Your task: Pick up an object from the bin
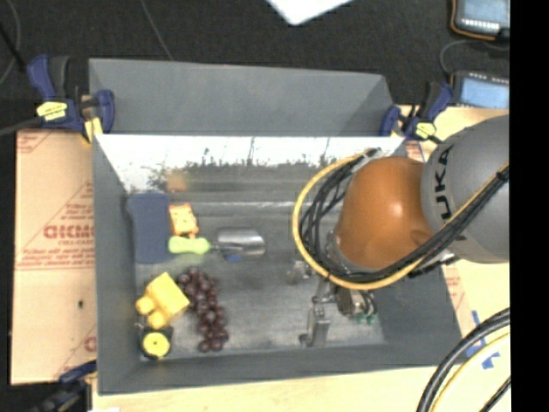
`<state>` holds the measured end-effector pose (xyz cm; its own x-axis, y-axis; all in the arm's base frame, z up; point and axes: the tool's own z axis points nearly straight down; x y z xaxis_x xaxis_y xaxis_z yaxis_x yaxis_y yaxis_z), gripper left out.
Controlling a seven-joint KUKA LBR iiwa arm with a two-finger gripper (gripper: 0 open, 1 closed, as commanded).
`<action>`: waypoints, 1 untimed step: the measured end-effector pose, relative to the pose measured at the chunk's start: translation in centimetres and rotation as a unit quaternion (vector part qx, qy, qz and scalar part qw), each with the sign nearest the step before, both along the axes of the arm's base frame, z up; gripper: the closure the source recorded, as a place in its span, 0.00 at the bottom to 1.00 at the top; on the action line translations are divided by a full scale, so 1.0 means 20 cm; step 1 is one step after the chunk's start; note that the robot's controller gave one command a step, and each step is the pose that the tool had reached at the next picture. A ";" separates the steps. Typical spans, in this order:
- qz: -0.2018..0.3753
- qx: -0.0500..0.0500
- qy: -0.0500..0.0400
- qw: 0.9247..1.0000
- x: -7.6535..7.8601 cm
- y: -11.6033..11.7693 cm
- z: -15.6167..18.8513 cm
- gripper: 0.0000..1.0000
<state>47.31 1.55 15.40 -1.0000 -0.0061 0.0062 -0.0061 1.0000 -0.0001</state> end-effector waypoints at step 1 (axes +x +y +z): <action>0.000 0.000 -0.004 1.000 0.01 0.00 0.02 0.00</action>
Offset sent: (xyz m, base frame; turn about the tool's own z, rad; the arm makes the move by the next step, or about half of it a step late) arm 0.0780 0.0529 -0.0301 0.0471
